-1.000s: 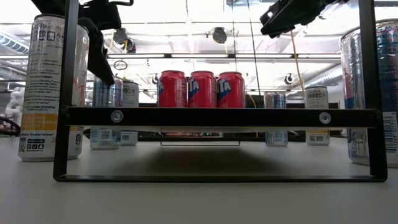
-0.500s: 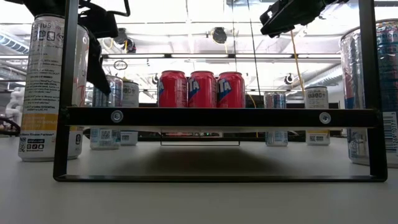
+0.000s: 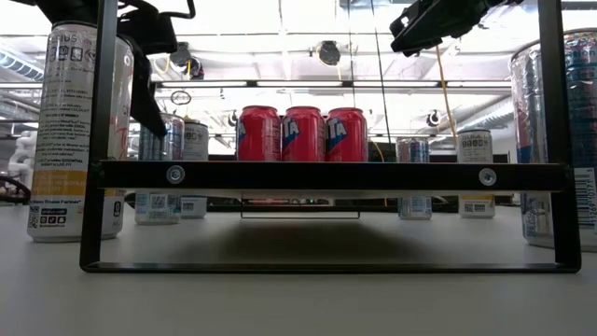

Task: Place canned beverage on shelf
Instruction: Put the middle blue soda can on the shelf

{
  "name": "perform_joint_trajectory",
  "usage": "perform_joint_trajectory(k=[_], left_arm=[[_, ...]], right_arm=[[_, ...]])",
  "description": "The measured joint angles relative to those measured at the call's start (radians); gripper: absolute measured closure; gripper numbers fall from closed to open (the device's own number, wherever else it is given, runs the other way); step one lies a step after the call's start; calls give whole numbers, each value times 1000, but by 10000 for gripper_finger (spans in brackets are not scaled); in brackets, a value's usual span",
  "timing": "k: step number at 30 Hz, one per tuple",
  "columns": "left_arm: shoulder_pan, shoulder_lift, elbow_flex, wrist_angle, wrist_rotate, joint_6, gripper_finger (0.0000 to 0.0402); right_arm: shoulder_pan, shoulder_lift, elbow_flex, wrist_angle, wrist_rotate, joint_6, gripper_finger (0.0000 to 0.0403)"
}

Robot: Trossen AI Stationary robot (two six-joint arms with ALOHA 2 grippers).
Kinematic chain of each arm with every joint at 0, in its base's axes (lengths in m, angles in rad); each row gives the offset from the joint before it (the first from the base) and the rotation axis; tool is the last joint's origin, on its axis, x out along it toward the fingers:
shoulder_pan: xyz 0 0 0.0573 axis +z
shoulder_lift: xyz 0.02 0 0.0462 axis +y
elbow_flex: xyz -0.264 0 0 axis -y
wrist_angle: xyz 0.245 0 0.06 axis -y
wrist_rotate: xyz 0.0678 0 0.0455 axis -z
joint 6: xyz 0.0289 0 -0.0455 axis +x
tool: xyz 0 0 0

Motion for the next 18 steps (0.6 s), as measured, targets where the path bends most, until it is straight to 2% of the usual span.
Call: perform_joint_trajectory(k=[8, 18], left_arm=[[1, 0, 0, -4, 9, 8, 76], [2, 0, 0, -3, 9, 9, 96]], right_arm=[[0, 0, 0, 0, 0, -5, 358], [0, 0, 0, 0, 0, -18, 358]])
